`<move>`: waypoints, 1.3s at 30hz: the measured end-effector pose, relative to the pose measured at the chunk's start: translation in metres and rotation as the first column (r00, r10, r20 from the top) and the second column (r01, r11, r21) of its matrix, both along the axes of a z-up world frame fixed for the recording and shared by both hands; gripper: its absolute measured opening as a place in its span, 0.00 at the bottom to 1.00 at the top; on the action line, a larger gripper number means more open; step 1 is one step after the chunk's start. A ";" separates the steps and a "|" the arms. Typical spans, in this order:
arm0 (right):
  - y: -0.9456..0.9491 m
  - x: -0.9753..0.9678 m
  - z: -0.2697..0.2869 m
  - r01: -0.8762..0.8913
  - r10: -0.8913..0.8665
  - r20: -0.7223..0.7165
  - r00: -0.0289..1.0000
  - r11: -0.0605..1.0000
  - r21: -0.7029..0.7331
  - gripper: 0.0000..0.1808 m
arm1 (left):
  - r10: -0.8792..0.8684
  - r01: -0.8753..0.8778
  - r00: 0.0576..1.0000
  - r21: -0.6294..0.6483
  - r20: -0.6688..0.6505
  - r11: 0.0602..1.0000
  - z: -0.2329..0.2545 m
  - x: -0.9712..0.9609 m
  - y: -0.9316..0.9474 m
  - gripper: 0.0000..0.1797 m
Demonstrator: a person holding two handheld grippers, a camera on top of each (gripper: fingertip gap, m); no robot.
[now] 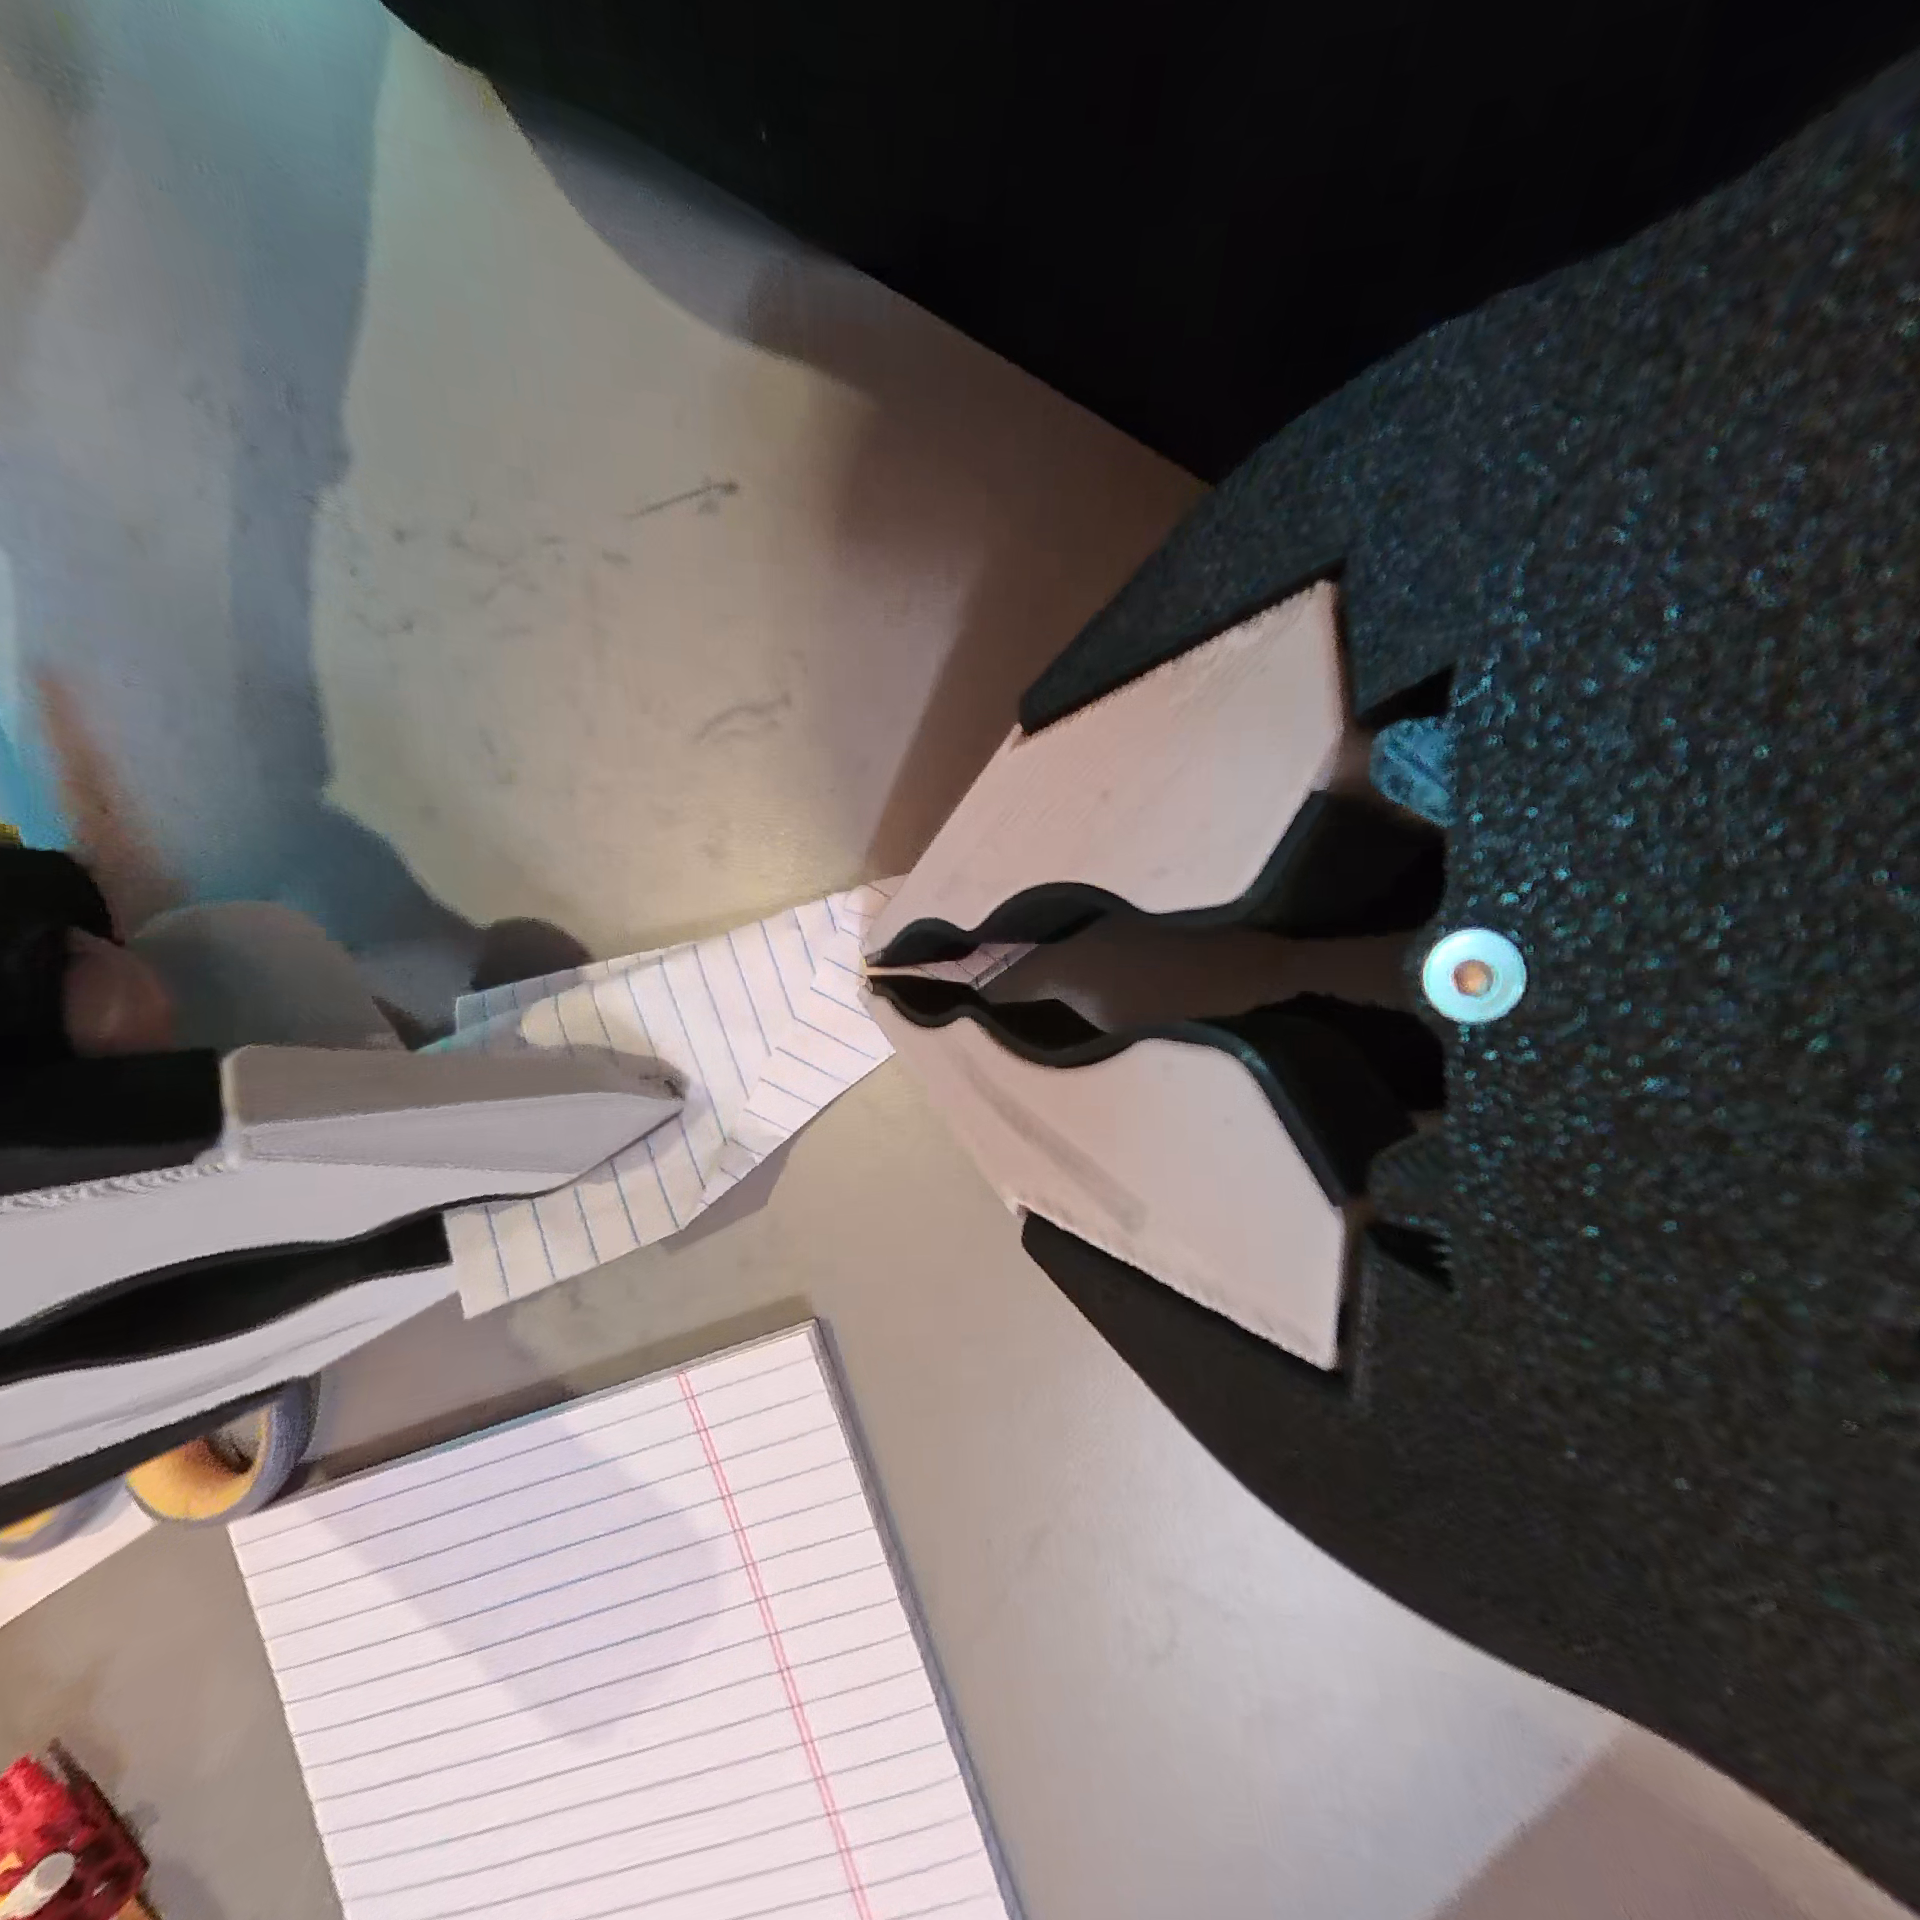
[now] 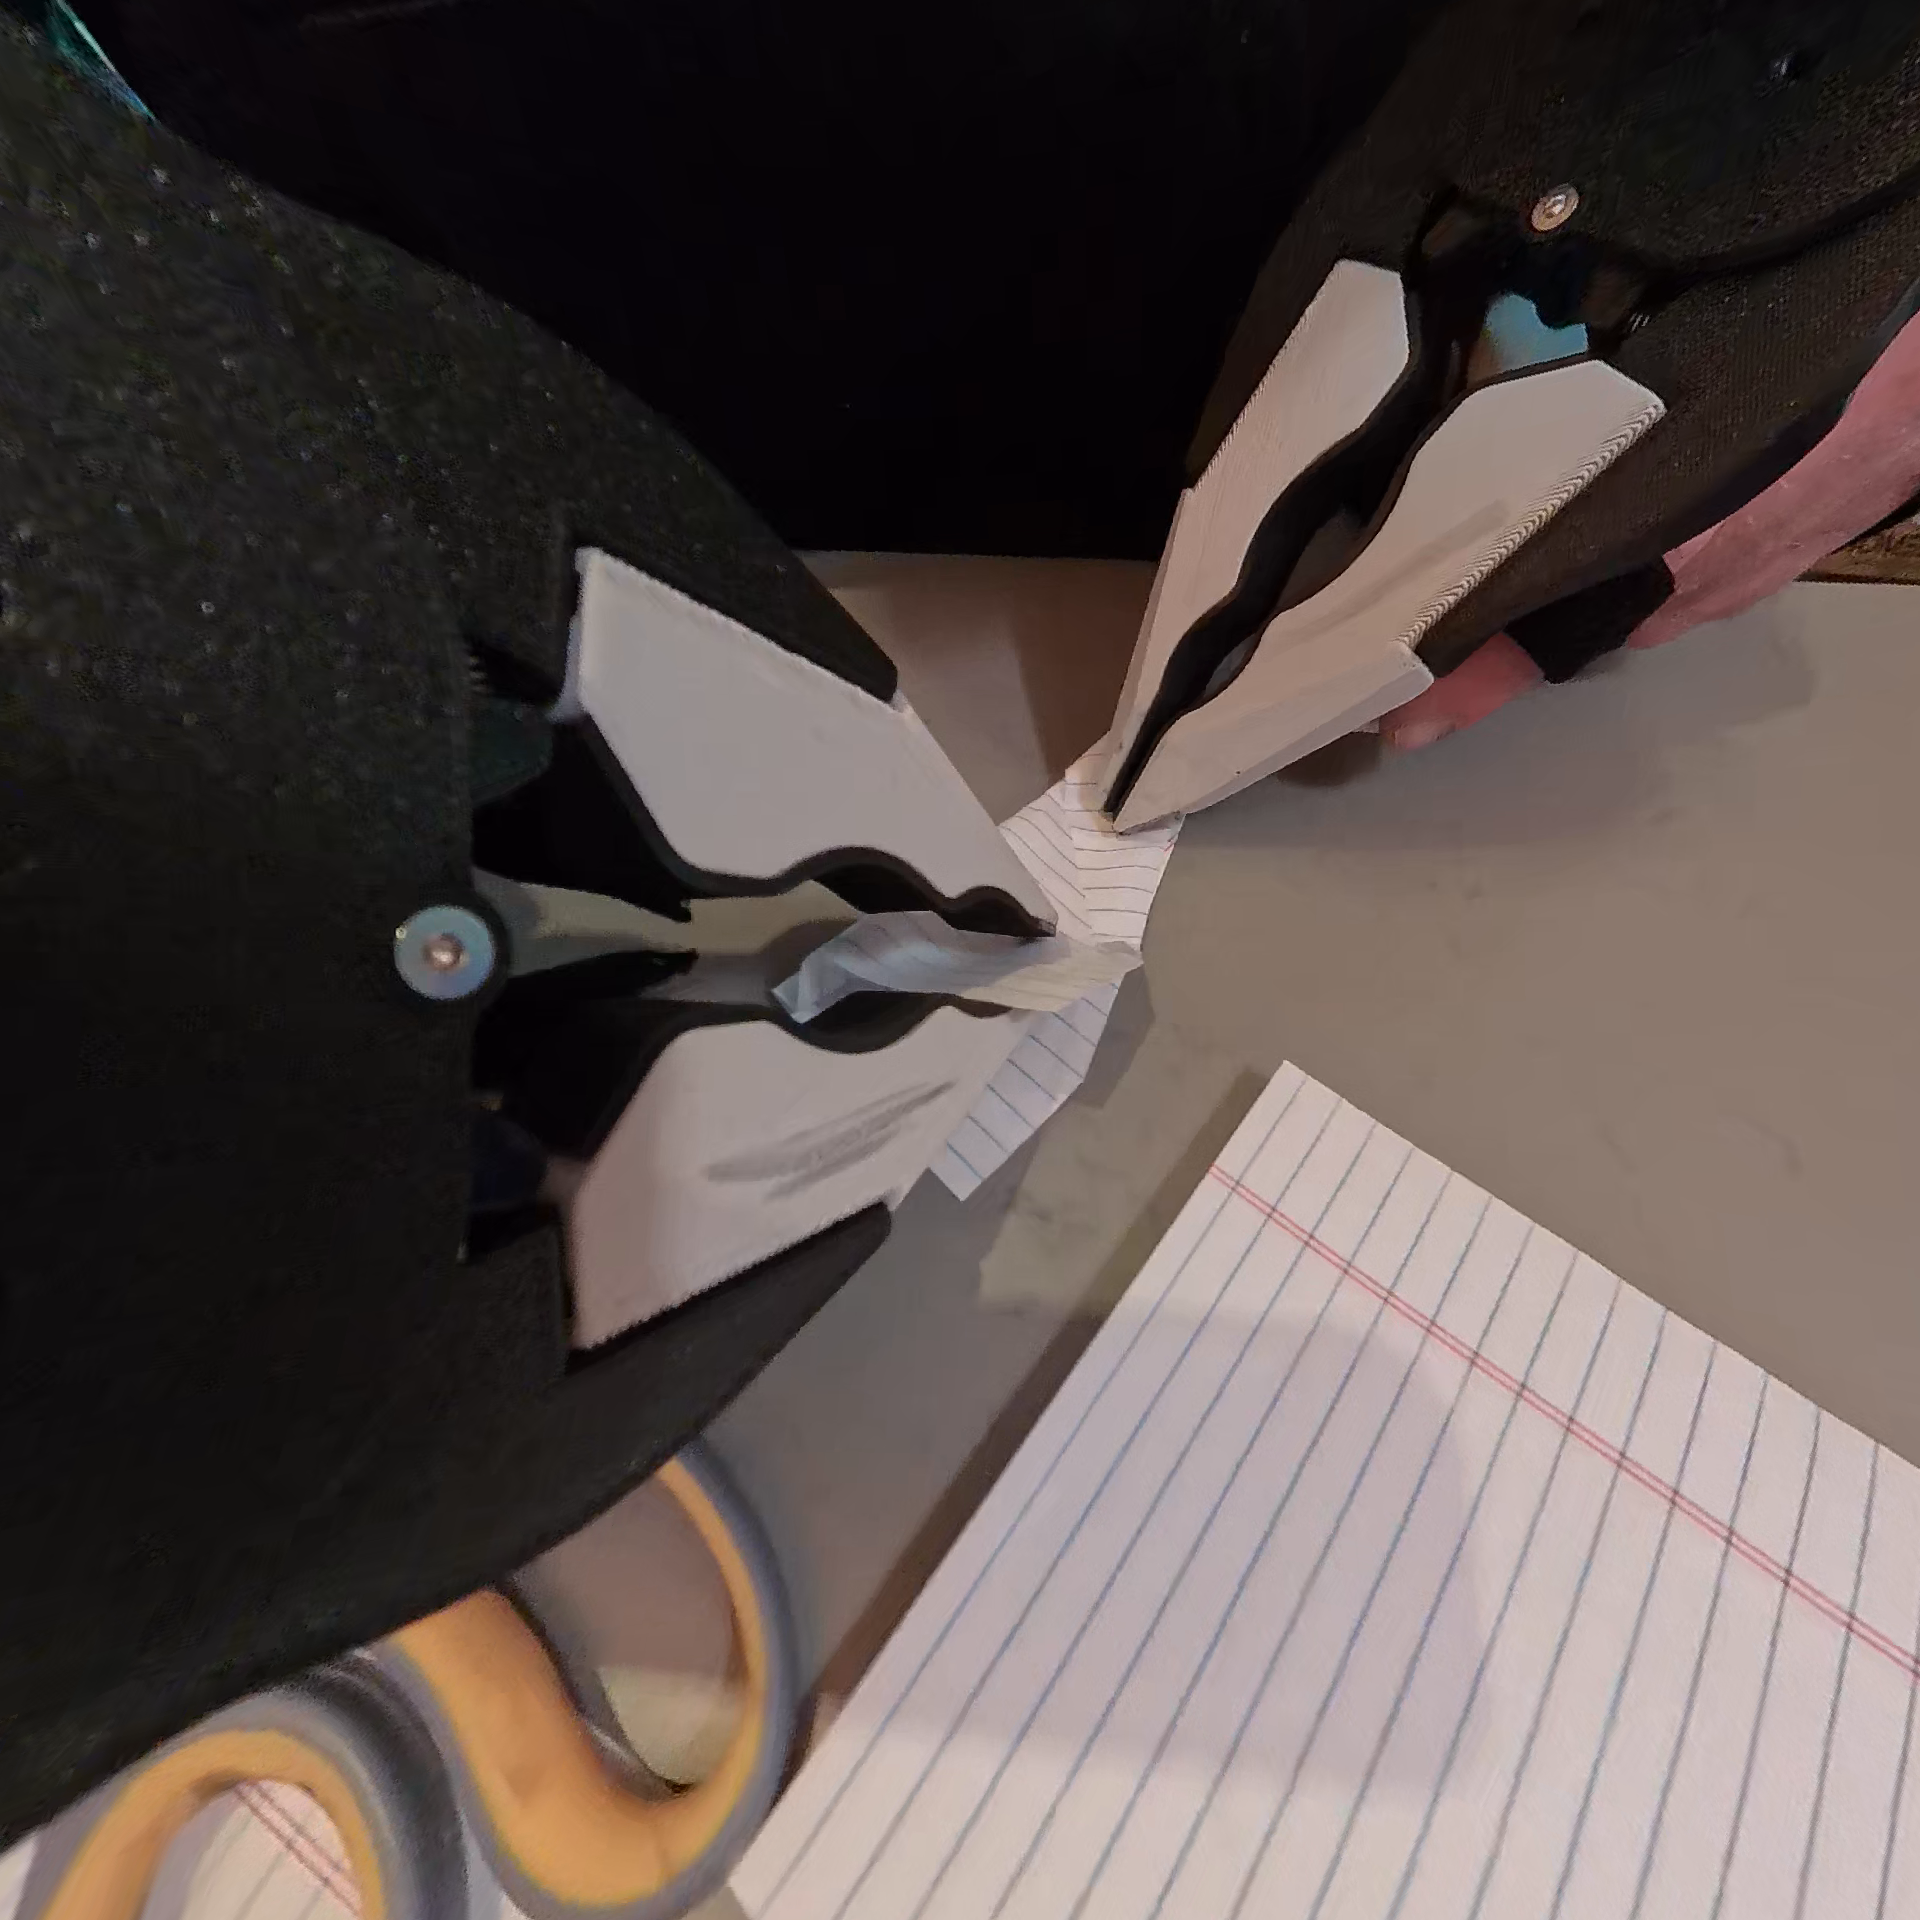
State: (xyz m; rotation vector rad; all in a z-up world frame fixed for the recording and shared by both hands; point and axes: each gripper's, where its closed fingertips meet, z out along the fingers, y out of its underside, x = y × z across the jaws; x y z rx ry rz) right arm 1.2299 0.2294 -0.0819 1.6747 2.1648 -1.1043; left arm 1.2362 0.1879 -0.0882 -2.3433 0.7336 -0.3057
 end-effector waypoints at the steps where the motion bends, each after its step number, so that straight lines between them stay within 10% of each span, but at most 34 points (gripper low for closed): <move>1: 0.001 0.002 0.001 0.006 -0.006 -0.002 1.000 1.000 -0.006 0.03 | -0.004 0.004 1.000 0.003 -0.010 1.000 0.000 0.000 0.000 0.01; 39: 0.006 0.037 0.000 0.229 -0.231 -0.051 0.972 0.973 -0.041 0.00 | -0.105 0.138 0.965 0.125 -0.238 0.982 -0.001 0.019 0.001 0.00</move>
